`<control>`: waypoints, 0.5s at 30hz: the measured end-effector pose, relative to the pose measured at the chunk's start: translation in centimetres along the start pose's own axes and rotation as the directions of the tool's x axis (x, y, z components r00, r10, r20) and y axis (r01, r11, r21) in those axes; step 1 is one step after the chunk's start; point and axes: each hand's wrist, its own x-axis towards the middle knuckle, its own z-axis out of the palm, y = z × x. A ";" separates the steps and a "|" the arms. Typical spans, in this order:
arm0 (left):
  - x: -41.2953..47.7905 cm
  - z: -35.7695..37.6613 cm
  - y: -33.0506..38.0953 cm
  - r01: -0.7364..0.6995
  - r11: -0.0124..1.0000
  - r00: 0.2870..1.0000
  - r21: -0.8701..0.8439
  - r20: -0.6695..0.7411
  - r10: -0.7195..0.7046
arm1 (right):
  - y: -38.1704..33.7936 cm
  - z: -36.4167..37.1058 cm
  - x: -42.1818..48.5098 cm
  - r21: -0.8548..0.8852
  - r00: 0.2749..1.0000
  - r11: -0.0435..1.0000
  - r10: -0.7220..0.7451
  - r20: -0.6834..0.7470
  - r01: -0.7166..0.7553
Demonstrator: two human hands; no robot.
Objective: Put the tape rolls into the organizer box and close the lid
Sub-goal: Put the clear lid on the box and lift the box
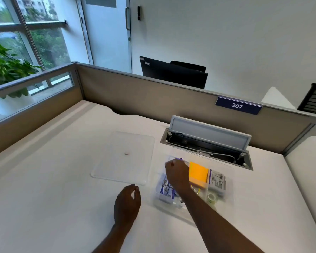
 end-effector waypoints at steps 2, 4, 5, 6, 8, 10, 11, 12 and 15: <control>3.4 -1.3 -0.4 0.001 1.000 0.998 -0.009 -0.063 -0.001 | -1.5 2.1 0.5 -0.029 0.994 0.999 0.031 0.109 -0.028; 6.4 -2.2 -0.9 0.050 0.999 0.994 -0.016 -0.092 -0.051 | -2.5 4.1 1.1 -0.128 0.979 0.991 0.048 0.200 -0.023; 7.9 -2.5 -1.2 0.099 0.995 0.991 -0.015 -0.090 -0.100 | -3.0 5.3 1.5 -0.174 0.972 0.984 0.061 0.226 -0.021; 9.3 -2.8 -1.7 0.154 0.988 0.985 -0.009 -0.081 -0.154 | -3.5 6.3 1.8 -0.203 0.967 0.979 0.084 0.242 -0.035; 11.8 -3.2 -2.7 0.249 0.968 0.968 0.032 -0.046 -0.248 | -4.3 8.2 2.3 -0.214 0.947 0.970 0.172 0.272 -0.114; 13.8 -3.6 -3.9 0.303 0.941 0.952 0.149 -0.007 -0.305 | -4.7 9.5 2.7 -0.191 0.923 0.957 0.265 0.279 -0.218; 14.6 -3.8 -4.6 0.306 0.924 0.949 0.231 0.009 -0.316 | -4.7 10.1 3.0 -0.184 0.910 0.947 0.306 0.278 -0.262; 15.4 -3.9 -5.3 0.301 0.902 0.947 0.309 0.017 -0.322 | -4.6 10.7 3.3 -0.185 0.901 0.938 0.336 0.276 -0.293; 16.7 -3.9 -6.6 0.302 0.858 0.940 0.415 0.023 -0.341 | -4.0 11.8 3.6 -0.195 0.882 0.910 0.406 0.238 -0.366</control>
